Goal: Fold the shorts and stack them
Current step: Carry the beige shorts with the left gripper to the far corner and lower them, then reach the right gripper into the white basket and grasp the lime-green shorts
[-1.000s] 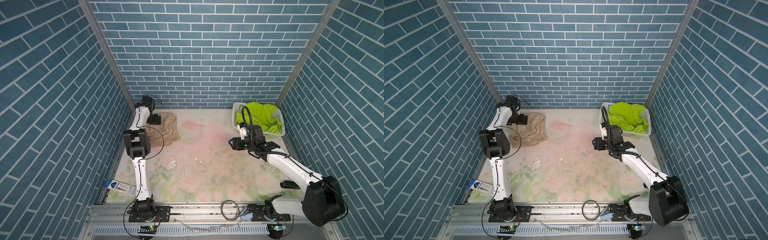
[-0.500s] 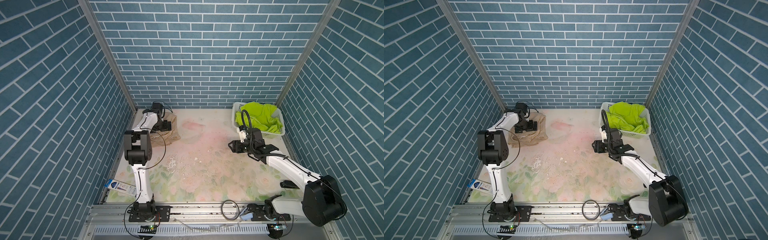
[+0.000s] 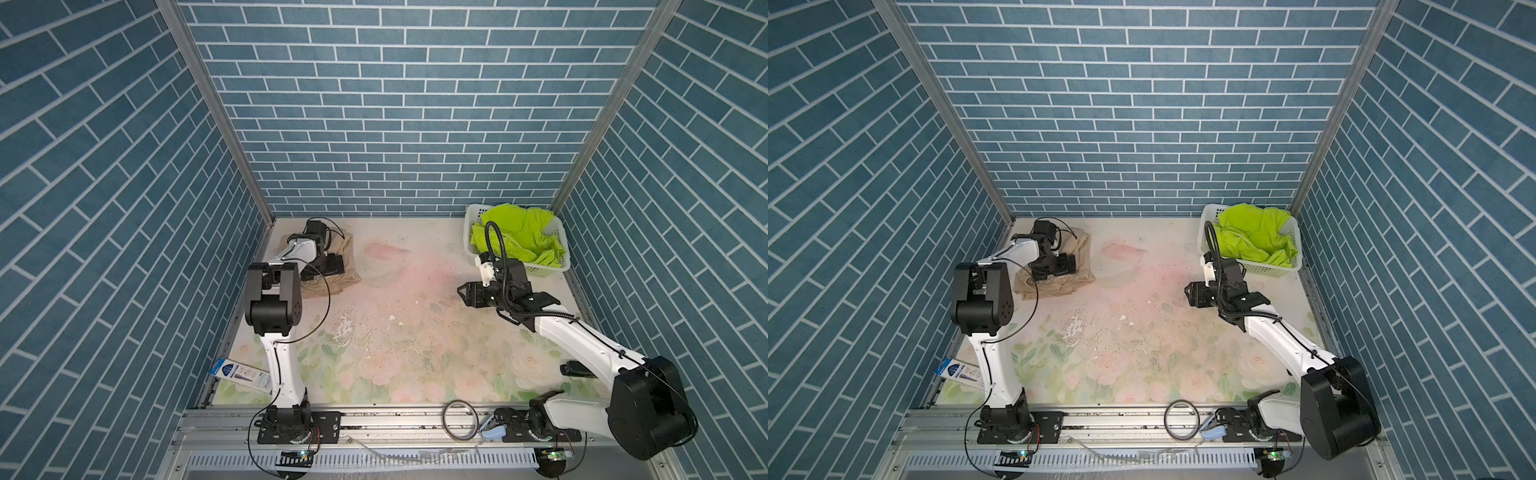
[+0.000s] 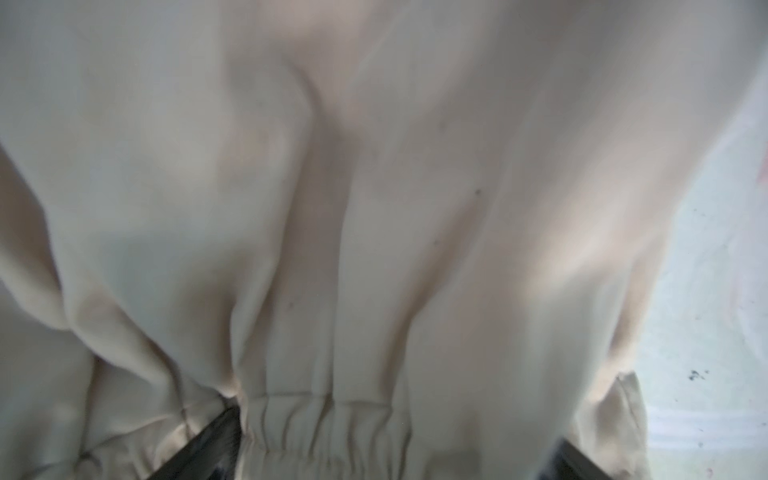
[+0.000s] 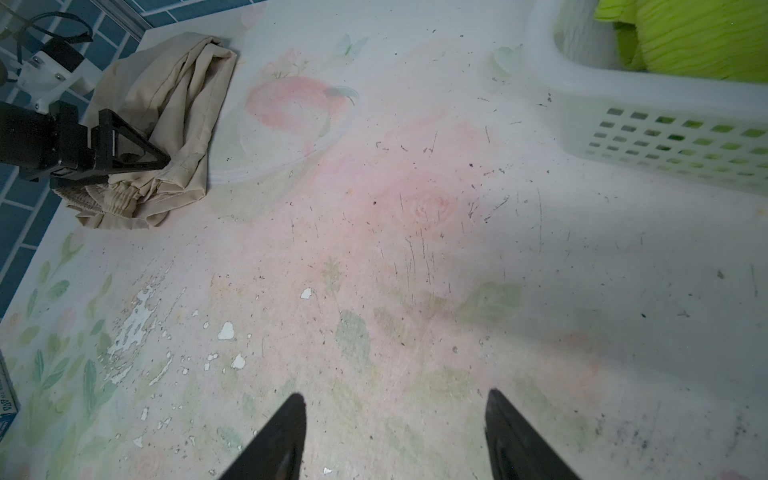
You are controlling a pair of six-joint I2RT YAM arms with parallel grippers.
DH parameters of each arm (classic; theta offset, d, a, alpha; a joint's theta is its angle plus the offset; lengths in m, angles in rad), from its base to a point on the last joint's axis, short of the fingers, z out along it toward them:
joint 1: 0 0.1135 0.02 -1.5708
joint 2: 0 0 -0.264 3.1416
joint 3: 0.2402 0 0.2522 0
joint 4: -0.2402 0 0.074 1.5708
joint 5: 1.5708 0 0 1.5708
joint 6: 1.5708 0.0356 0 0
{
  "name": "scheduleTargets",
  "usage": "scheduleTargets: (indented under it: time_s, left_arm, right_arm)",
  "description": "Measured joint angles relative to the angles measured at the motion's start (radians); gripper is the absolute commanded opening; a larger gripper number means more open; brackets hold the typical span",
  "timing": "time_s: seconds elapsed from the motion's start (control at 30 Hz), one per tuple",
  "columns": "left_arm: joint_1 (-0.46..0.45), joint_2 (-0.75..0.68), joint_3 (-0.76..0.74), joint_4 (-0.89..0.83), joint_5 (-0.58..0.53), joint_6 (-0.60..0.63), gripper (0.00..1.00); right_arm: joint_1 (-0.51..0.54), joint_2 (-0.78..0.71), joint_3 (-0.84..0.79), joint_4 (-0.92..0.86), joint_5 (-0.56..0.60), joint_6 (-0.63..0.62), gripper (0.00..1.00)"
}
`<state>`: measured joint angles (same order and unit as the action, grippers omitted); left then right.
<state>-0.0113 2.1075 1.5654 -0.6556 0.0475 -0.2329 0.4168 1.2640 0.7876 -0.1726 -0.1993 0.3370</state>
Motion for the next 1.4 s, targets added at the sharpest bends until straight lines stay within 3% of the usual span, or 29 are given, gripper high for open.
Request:
scheduleTargets:
  time_s: [0.3,0.53,0.93,1.2,1.4]
  left_arm:
    - [0.013,0.082,0.121,-0.084,-0.119,0.131,1.00]
    - [0.060,0.160,0.259,-0.134,-0.144,0.232,1.00]
    - [0.077,0.142,0.251,-0.149,-0.248,0.299,1.00]
    - [0.084,-0.067,0.181,-0.151,-0.252,0.274,1.00]
    - [0.069,-0.468,0.005,-0.066,-0.163,0.189,1.00]
  right_arm:
    - [0.000,-0.037,-0.009,0.000,0.018,0.021,0.68]
    - [-0.001,-0.035,-0.008,-0.001,0.029,0.026,0.68]
    - [-0.006,0.027,0.139,-0.090,0.110,-0.005,0.69]
    - [-0.074,0.089,0.385,-0.189,0.146,-0.106,0.69]
    - [-0.175,0.204,0.622,-0.295,0.156,-0.169,0.69]
